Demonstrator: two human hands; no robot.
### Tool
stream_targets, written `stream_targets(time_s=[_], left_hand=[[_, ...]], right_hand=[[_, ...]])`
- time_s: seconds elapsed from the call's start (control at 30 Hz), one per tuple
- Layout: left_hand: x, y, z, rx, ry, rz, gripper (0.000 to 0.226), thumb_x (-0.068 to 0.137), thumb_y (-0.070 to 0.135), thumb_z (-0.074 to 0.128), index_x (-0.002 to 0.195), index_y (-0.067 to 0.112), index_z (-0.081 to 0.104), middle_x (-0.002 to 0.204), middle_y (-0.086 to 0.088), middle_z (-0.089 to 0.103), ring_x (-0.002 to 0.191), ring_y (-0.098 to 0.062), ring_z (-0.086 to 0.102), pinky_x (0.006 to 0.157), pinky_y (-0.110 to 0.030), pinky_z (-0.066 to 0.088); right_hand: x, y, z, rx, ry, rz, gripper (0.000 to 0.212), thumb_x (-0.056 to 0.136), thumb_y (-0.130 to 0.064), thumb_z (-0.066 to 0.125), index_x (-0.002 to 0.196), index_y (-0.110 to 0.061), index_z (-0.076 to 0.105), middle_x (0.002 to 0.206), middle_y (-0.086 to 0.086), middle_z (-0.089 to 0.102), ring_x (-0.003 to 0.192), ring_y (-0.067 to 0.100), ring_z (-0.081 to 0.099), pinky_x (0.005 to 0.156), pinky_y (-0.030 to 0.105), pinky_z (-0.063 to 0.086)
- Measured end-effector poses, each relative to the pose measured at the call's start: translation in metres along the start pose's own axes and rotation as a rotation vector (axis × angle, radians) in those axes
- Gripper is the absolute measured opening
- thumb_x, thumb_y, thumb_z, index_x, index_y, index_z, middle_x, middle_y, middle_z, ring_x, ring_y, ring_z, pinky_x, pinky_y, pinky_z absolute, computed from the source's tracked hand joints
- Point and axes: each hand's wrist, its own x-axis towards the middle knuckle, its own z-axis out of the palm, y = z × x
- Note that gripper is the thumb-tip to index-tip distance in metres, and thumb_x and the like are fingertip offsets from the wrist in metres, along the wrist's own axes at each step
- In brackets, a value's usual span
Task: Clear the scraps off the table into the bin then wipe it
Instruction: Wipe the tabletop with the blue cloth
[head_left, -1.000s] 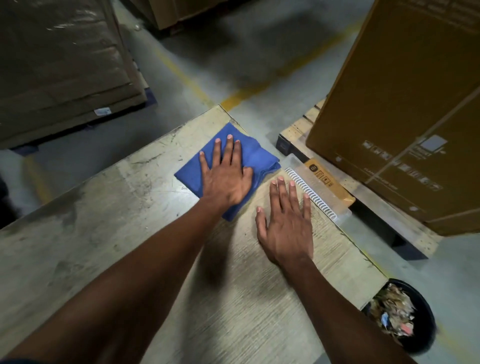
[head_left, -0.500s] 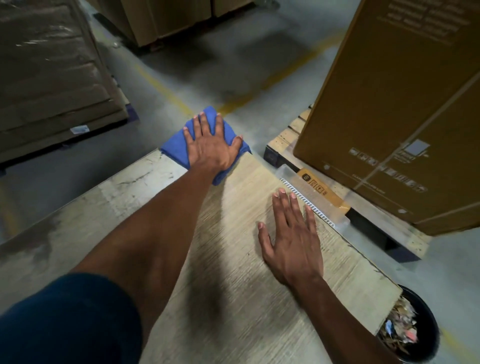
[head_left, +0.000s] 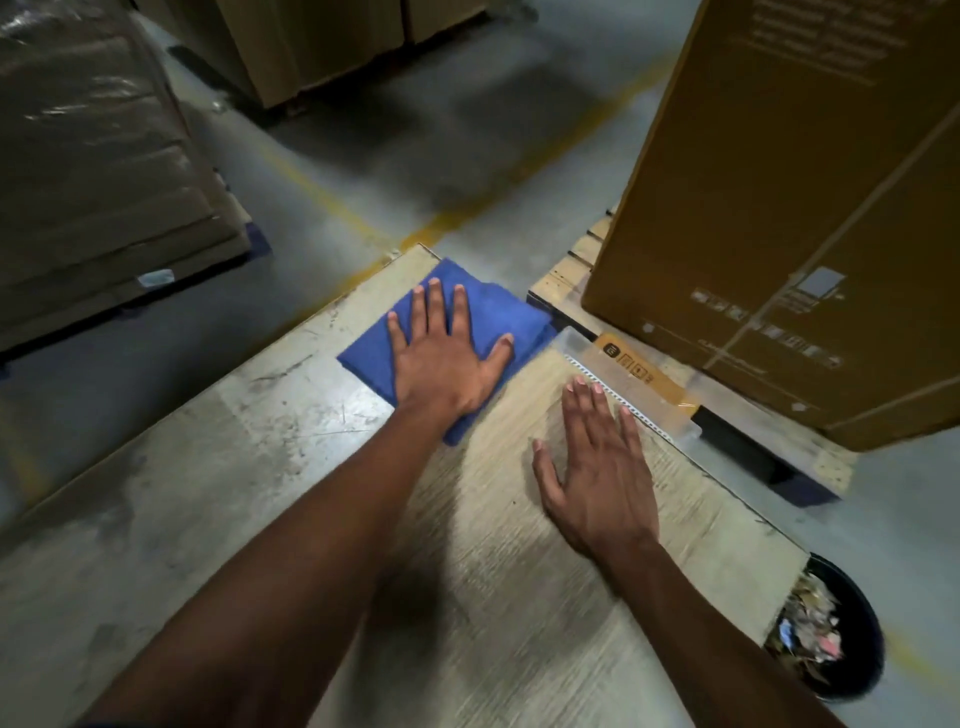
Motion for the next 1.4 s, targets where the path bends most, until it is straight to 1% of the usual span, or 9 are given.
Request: stream_targets(time_s=[0.2,0.37,0.47,0.53,0.73,0.83,1.0,1.13,1.4], left_hand=[[0.056,0.002,-0.008,-0.028,0.045,-0.124,0.101,0.097,0.085,0.016,0.174,0.020,0.005,0.181,-0.014,-0.002,0.167,-0.034,-0.006,0.131,-0.065,-0.003],[-0.005,0.020,0.004,0.024,0.005,0.053,0.099,0.097,0.085,0.005,0.173,0.022,-0.006,0.181,-0.011,-0.013,0.167,-0.030,-0.014,0.132,-0.063,-0.003],[-0.056,0.028,0.013,0.082,-0.010,0.174,0.098,0.098,0.084,0.007,0.173,0.022,-0.008,0.180,-0.011,-0.014,0.167,-0.029,-0.015,0.132,-0.062,-0.003],[-0.063,0.026,0.013,0.081,-0.009,0.186,0.098,0.097,0.084,0.009,0.173,0.023,-0.006,0.181,-0.010,-0.011,0.167,-0.029,-0.014,0.132,-0.061,-0.003],[-0.002,0.040,0.005,0.013,0.010,0.067,0.100,0.094,0.089,0.010,0.174,0.029,0.002,0.182,-0.007,-0.009,0.167,-0.030,-0.010,0.130,-0.065,0.000],[0.016,0.050,0.003,0.028,-0.006,0.052,0.101,0.091,0.091,0.007,0.173,0.033,0.007,0.182,-0.005,-0.006,0.167,-0.035,-0.009,0.129,-0.069,-0.001],[-0.045,0.043,0.011,0.049,0.008,0.160,0.087,0.093,0.091,0.005,0.169,0.049,-0.006,0.182,-0.004,-0.011,0.166,-0.037,-0.012,0.128,-0.071,0.000],[-0.072,0.034,0.016,0.040,0.016,0.159,0.083,0.095,0.090,0.009,0.167,0.054,-0.008,0.182,-0.001,-0.011,0.167,-0.035,-0.011,0.128,-0.070,0.000],[-0.011,0.052,0.004,-0.009,-0.003,0.044,0.090,0.090,0.093,0.004,0.168,0.050,0.011,0.182,-0.006,-0.009,0.166,-0.040,-0.012,0.126,-0.074,-0.005]], right_hand=[[0.002,0.003,0.001,0.005,-0.005,0.029,0.082,0.108,-0.063,0.016,0.173,-0.015,0.005,0.181,0.004,0.002,0.168,0.016,-0.001,0.136,0.047,0.006],[0.000,0.000,-0.001,-0.011,-0.009,0.032,0.077,0.107,-0.050,0.018,0.172,-0.011,0.011,0.181,0.009,0.009,0.168,0.020,0.005,0.136,0.047,0.005],[-0.001,-0.002,-0.006,-0.036,-0.022,0.029,0.075,0.104,-0.043,0.017,0.167,-0.006,0.032,0.176,0.016,0.026,0.167,0.024,0.015,0.136,0.050,0.010],[-0.002,-0.003,-0.009,-0.043,-0.031,0.026,0.075,0.102,-0.042,0.017,0.164,-0.005,0.038,0.175,0.017,0.028,0.166,0.026,0.016,0.136,0.050,0.010],[0.001,-0.003,-0.009,-0.009,-0.035,0.057,0.079,0.102,-0.045,0.015,0.172,-0.009,0.011,0.181,0.011,0.008,0.168,0.022,0.006,0.136,0.047,0.004],[0.001,-0.002,-0.008,0.008,-0.030,0.091,0.077,0.105,-0.046,0.022,0.172,-0.009,0.009,0.181,0.011,0.007,0.168,0.023,0.004,0.136,0.047,0.002],[-0.002,-0.004,-0.012,0.011,-0.049,0.093,0.082,0.100,-0.048,0.008,0.172,-0.008,0.008,0.181,0.012,0.006,0.168,0.023,0.001,0.136,0.047,0.001],[-0.003,-0.003,-0.012,-0.001,-0.057,0.097,0.081,0.101,-0.046,0.010,0.172,-0.007,0.008,0.181,0.013,0.006,0.168,0.024,0.001,0.136,0.048,0.004],[-0.001,-0.002,-0.011,0.009,-0.056,0.091,0.082,0.101,-0.047,0.015,0.172,-0.008,0.007,0.181,0.012,0.004,0.168,0.024,0.000,0.136,0.047,0.001]])
